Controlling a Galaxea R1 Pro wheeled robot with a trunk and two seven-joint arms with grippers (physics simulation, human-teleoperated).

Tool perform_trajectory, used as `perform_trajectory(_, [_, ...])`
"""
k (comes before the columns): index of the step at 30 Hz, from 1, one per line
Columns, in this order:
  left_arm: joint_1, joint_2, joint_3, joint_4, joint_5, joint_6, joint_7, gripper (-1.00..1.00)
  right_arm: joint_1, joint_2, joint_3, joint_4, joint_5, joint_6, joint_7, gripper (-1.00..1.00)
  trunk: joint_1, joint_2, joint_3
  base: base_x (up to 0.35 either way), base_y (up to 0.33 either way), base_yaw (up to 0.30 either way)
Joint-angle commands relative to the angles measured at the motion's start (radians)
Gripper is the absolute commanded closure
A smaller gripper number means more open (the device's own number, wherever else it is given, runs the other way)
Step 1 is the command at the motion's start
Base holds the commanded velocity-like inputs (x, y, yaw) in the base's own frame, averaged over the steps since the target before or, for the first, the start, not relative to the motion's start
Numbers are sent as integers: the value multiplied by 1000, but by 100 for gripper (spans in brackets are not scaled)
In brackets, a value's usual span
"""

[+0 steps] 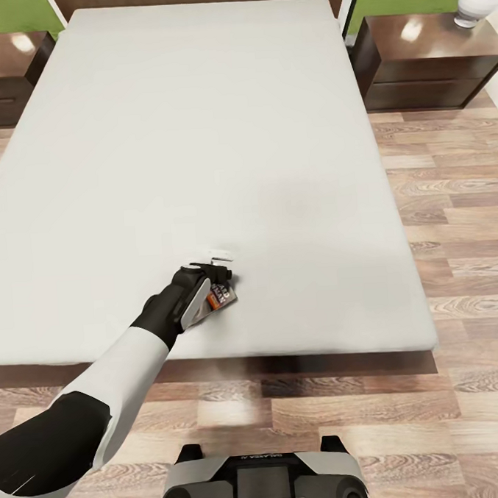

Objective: In the bedroom, move the book from the bed onto either nightstand, and place the two sandals side by side next to the bed.

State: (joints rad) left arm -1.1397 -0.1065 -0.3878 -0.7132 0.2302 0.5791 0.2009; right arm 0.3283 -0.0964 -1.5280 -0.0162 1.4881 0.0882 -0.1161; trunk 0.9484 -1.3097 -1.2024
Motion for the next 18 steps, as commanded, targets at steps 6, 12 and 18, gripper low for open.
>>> perform_trajectory(6, [0, 1, -3, 43, 20, 5, 9, -100, 0, 0, -7, 1, 11, 2, -4, -100, 0, 0, 0, -86, 16, 0])
perform_trajectory(12, [0, 1, -3, 43, 20, 5, 10, -100, 0, 0, -7, 1, 11, 2, -4, -100, 0, 0, 0, -29, 5, 0])
perform_trajectory(18, [0, 1, -3, 42, 20, 5, 9, -100, 0, 0, -7, 1, 11, 2, -4, -100, 0, 0, 0, -58, 2, 0])
